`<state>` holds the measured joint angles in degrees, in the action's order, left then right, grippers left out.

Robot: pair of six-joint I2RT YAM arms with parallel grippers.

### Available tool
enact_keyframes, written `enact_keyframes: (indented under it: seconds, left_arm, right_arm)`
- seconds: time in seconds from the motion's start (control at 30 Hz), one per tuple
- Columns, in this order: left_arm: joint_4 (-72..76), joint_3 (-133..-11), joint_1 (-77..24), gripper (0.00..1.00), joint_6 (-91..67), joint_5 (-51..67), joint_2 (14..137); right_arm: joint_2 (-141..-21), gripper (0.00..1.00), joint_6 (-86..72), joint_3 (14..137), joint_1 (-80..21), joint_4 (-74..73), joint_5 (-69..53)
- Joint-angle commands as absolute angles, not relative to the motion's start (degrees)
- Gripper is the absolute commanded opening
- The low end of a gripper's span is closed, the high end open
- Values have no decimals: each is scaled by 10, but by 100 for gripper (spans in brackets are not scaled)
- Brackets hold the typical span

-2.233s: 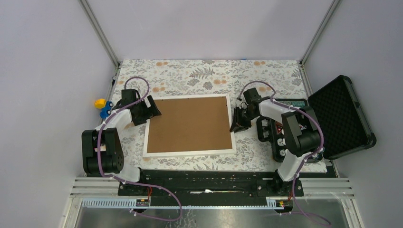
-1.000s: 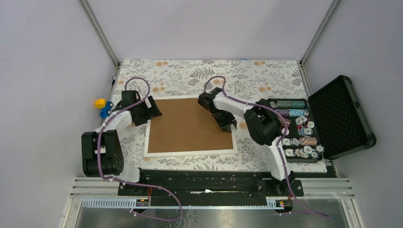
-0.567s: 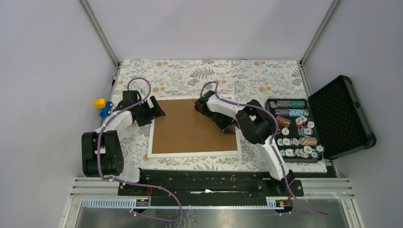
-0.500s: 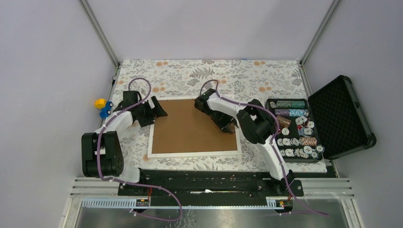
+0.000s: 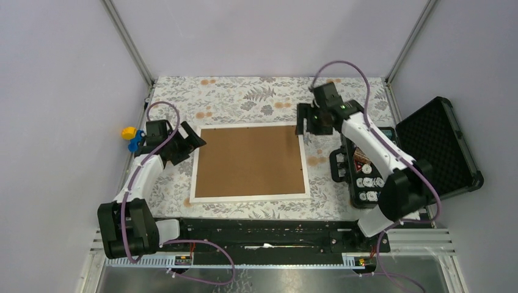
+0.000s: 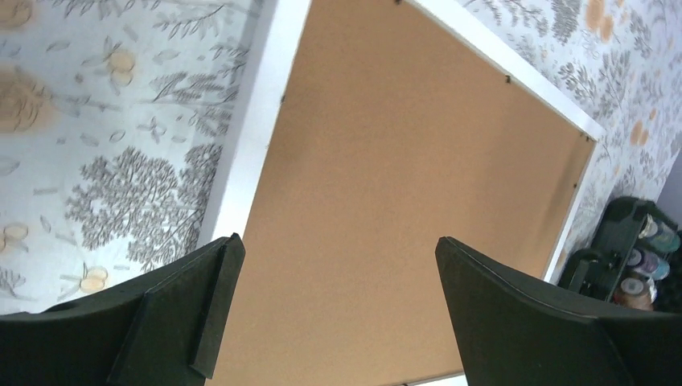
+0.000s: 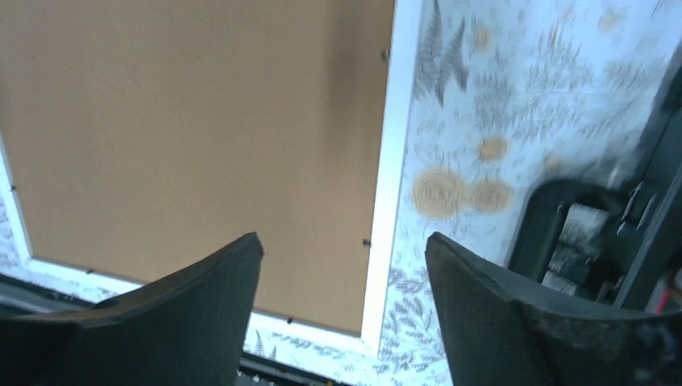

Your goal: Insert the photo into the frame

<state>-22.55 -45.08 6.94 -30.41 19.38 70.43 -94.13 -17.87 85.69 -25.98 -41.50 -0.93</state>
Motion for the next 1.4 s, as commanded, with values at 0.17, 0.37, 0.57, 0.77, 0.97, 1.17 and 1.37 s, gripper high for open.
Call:
enact_keyframes:
  seconds: [0.17,0.37,0.57,0.77,0.97,1.17,1.37]
  left_arm:
    - [-208,-379,90,99,-425,133,685]
    - [-148,-317,108,99,-458,170,695]
    - [-166,-292,107,99,-431,232,689]
    - [-197,-250,12,99,-527,180,591]
    - [-250,-259,-161,99,-649,61,545]
    - [-338,-291,-187,99,-662,-19,499]
    - [-393,-393,-185,99,-595,-183,481]
  right_arm:
    - [-897,99,-201,596,-194,-270,-175]
    - [-935,100,-209,563,-193,-207,-220]
    - [-1003,100,-223,588,-196,-168,-276]
    - [-1075,100,-234,670,-202,-154,-288]
    - [-1198,100,-220,839,-202,-200,-264]
    - [-1214,100,-187,964,-200,-328,-121]
    - [-1115,100,-182,964,-200,-408,21]
